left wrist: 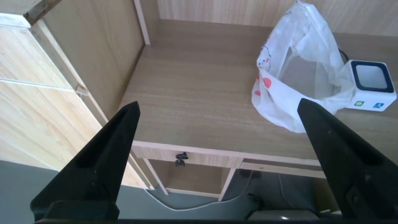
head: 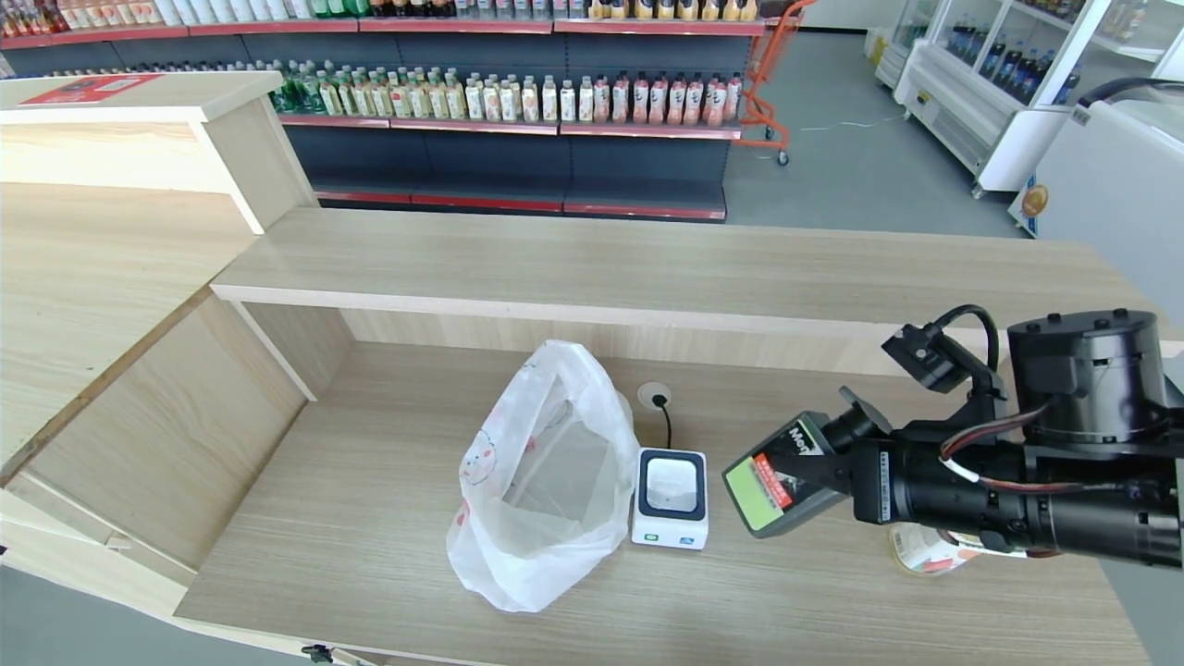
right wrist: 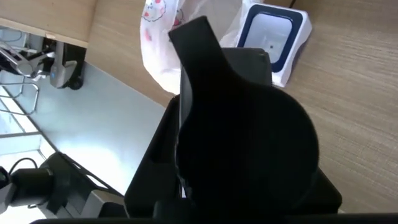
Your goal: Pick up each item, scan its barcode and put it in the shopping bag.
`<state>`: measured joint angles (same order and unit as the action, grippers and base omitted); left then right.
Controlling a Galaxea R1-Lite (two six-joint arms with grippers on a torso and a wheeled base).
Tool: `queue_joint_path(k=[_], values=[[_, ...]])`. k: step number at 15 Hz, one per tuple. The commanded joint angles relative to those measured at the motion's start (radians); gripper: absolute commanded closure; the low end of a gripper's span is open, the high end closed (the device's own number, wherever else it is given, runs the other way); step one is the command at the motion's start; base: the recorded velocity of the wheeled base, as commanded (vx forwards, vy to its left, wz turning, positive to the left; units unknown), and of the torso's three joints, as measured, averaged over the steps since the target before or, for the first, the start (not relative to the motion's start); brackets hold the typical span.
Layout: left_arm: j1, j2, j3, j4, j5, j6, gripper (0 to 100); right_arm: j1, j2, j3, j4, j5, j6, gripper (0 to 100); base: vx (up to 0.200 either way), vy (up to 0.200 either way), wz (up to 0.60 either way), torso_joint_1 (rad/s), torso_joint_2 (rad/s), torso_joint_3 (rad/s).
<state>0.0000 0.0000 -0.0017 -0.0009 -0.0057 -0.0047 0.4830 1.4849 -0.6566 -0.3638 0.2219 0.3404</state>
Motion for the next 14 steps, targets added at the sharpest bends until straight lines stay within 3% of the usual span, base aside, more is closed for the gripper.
queue_joint_path(k=[1, 6, 8, 11, 14], values=[[0.000, 0.000, 0.000, 0.001, 0.000, 0.002, 0, 0.020, -0.008, 0.014, -0.001, 0.001, 0.002, 100, 0.000, 0.200, 0.00, -0.017, 0.00, 0.002], [0.000, 0.000, 0.000, -0.001, 0.000, 0.012, 0, 0.016, 0.077, 0.015, -0.001, -0.010, 0.002, 100, 0.000, 0.200, 0.00, 0.007, 0.00, 0.000], [0.000, 0.000, 0.000, -0.001, 0.000, -0.003, 0, 0.009, 0.158, -0.009, -0.003, -0.032, -0.009, 100, 0.000, 0.000, 0.00, 0.000, 0.00, 0.000], [0.000, 0.000, 0.000, -0.001, 0.000, -0.001, 0, 0.000, 0.304, -0.058, -0.020, -0.179, -0.092, 100, 0.000, 0.000, 0.00, 0.000, 0.00, 0.000], [0.000, 0.000, 0.000, -0.001, 0.000, -0.003, 0, 0.009, 0.443, -0.136, -0.115, -0.196, -0.093, 100, 0.000, 0.000, 0.00, 0.000, 0.00, 0.000]])
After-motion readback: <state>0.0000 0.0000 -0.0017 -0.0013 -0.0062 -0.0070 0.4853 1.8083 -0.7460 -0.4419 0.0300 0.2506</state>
